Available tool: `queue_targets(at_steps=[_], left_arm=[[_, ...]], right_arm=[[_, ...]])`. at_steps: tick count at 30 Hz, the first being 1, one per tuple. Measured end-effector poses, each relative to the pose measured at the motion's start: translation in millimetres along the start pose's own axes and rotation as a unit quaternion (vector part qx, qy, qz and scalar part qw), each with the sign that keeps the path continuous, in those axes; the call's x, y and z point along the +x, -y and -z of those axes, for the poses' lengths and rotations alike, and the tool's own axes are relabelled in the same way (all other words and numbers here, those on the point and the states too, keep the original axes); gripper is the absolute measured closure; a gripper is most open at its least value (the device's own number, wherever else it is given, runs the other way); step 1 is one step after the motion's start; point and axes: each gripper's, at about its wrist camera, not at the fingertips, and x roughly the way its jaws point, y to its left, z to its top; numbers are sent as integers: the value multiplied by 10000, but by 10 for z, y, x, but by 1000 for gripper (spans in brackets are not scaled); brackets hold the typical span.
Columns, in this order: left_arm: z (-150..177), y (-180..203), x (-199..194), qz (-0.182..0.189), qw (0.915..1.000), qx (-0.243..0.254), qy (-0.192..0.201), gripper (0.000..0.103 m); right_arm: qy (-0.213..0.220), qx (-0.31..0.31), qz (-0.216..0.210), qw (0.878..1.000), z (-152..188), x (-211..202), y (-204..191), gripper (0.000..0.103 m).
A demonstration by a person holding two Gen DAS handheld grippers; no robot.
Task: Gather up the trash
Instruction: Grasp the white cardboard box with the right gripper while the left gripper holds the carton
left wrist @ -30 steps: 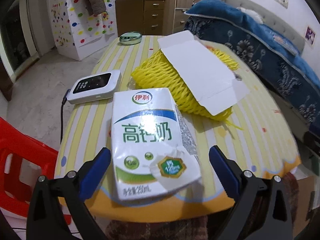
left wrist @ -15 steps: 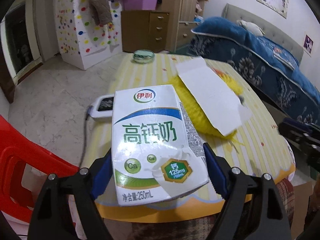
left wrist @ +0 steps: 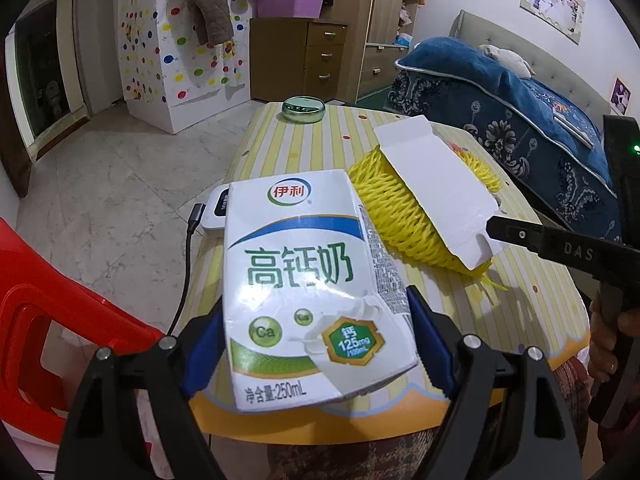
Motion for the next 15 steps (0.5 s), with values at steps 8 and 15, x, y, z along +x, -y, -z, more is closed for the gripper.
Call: queue_targets(at_steps=[8,15], left_arm=[[-9,23,-90,-21,9999,80,98,23],[18,214,-212,114,9992,314,221,23]], right_arm=[[1012,-103,-162,9947,-53,-696,-134,103],[1546,-146,413,9870,84,-1289,27,103]])
